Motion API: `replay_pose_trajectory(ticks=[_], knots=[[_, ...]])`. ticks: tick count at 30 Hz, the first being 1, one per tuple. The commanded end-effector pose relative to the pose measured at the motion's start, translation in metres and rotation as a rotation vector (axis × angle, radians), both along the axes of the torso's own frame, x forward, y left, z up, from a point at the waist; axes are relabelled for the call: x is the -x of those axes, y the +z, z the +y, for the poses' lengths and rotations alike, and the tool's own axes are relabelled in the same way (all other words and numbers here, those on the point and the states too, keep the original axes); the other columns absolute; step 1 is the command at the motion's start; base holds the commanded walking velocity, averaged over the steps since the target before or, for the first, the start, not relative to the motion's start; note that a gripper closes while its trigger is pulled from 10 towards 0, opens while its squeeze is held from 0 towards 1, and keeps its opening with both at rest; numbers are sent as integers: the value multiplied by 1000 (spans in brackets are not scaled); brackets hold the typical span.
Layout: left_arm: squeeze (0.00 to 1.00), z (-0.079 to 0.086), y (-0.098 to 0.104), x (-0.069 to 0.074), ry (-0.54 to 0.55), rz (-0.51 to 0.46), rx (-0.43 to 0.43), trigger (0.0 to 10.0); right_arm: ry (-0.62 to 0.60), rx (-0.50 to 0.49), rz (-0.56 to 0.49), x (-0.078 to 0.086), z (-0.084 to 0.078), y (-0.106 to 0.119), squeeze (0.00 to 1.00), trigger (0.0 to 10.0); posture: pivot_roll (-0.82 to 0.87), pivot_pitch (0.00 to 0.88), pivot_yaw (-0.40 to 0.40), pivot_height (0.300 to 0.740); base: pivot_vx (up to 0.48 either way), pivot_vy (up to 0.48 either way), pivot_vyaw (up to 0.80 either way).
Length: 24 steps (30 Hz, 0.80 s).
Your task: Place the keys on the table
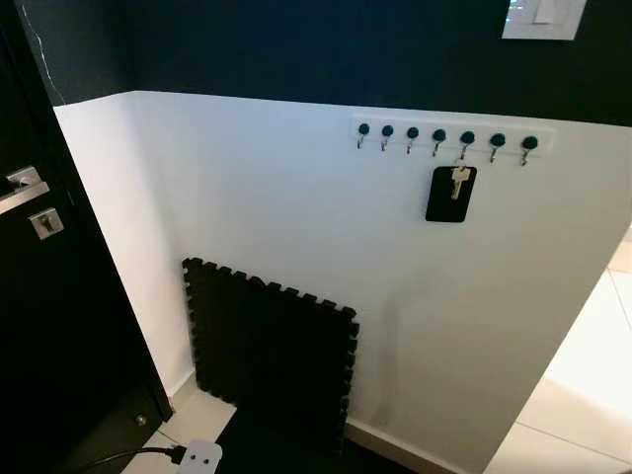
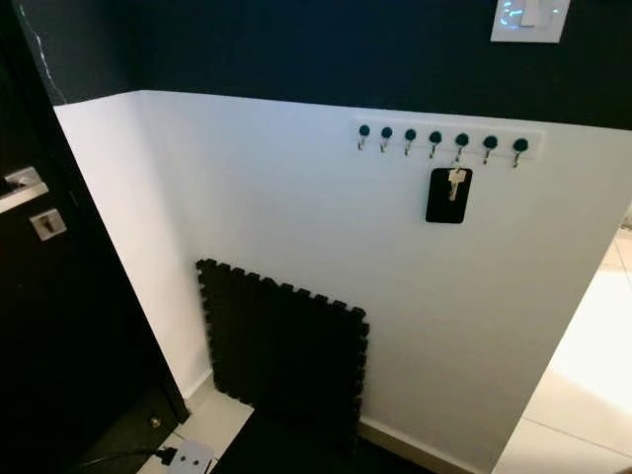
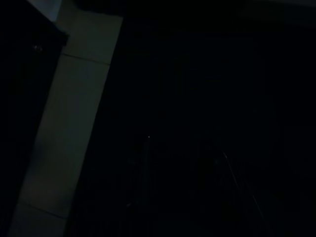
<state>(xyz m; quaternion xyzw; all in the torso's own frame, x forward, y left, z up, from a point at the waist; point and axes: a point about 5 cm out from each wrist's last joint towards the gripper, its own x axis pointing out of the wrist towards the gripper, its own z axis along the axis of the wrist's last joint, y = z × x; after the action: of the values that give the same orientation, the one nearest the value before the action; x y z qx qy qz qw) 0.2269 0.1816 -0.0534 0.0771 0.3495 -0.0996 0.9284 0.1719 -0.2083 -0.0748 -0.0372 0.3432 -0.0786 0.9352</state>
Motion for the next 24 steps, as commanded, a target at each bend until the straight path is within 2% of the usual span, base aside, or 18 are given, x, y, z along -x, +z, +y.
replay_pose_trajectory(ticks=[1,13,24], knots=[[0,2,-2,3,-1,14,-19,10000,-4,14,14,3,-4,-1,0,10000,11,27,52,740,0,0,0],[0,2,4,-1,43,-68,24,10000,-7,20,-4,2,-7,1,0,10000,5,29,52,740,0,0,0],[0,2,4,-1,55,-73,32,10000,3,21,-8,1,-5,1,0,10000,13,33,46,740,0,0,-788]])
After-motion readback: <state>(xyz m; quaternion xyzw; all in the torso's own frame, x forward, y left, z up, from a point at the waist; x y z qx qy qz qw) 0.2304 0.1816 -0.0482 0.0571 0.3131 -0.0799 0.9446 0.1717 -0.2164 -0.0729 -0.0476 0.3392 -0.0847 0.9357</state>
